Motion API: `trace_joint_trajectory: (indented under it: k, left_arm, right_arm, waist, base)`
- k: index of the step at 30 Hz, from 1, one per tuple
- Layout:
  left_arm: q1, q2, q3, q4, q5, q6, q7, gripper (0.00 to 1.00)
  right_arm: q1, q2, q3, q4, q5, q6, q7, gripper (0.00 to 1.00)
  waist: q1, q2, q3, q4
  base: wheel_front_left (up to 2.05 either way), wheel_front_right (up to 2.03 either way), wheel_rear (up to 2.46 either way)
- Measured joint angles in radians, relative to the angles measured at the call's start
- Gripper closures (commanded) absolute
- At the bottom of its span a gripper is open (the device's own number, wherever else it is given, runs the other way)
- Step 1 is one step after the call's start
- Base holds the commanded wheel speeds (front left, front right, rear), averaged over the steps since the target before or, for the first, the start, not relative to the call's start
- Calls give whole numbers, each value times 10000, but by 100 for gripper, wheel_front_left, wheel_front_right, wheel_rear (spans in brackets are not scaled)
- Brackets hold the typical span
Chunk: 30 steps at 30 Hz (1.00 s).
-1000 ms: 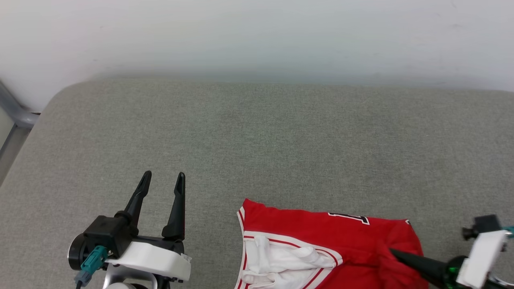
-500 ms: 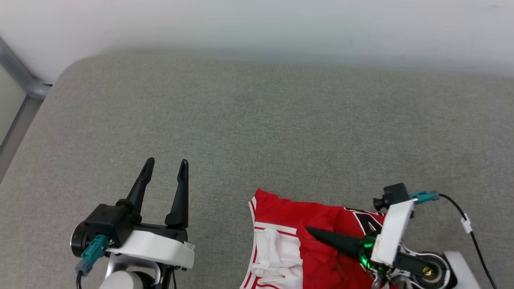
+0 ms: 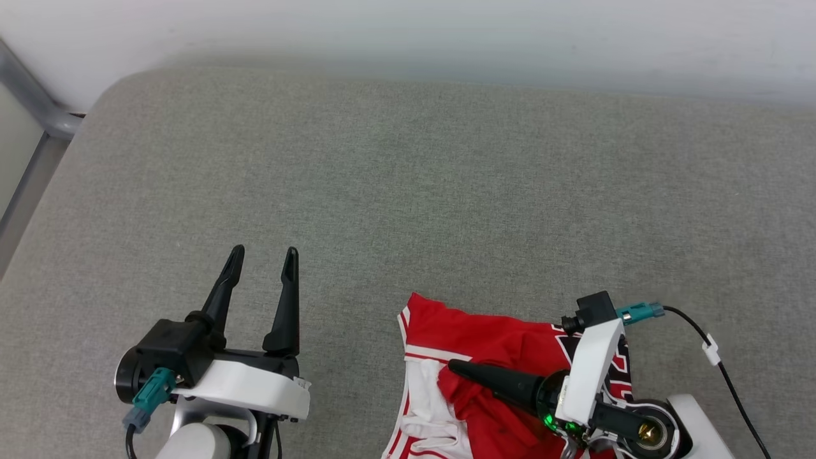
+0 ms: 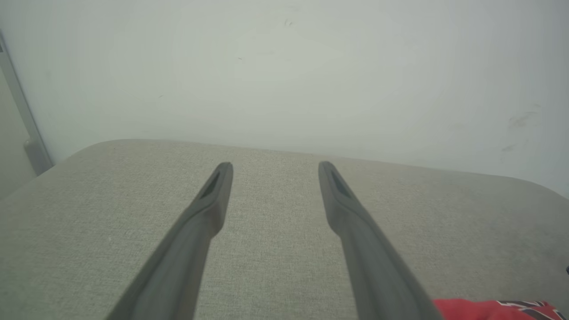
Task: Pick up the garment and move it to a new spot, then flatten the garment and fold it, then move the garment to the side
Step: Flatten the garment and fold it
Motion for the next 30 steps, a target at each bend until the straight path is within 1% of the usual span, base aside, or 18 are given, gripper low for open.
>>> trace_joint_trajectory:
  k: [6,10,14,18,22,25,30]
  left_arm:
    - [1,-17,-25,67,40,0,-12,0]
    - [23,-25,-61,84,38,4,-13,0]
    - [99,-4,-63,105,38,38,-8,0]
    - [168,44,-79,119,56,144,27,0]
    - [243,54,-104,178,82,224,36,0]
    - [362,50,-94,230,84,282,33,0]
    - [469,44,-33,355,84,349,-10,0]
  right_arm:
    - [71,2,228,-780,-159,0,-12,0]
    - [216,-113,259,-1473,-694,0,-314,0]
    - [347,-337,29,-2274,-1772,0,-1256,0]
    - [502,-677,-441,-2744,-3578,0,-2569,0]
    - [779,-955,-1317,-2974,-5814,0,-3883,0]
    - [1104,-922,-2178,-3114,-7290,0,-4642,0]
    - [1697,-754,-3384,-3593,-9325,0,-5647,0]
  waist:
    - [-1,0,-230,-156]
    - [-1,0,-389,-275]
    - [-1,0,-549,-405]
    - [-1,0,-728,-564]
    - [-1,0,-916,-737]
    - [-1,0,-1046,-872]
    - [-1,0,-1258,-1075]
  base:
    - [0,0,0]
    - [0,0,0]
    - [0,0,0]
    - [0,0,0]
    - [0,0,0]
    - [0,0,0]
    - [0,0,0]
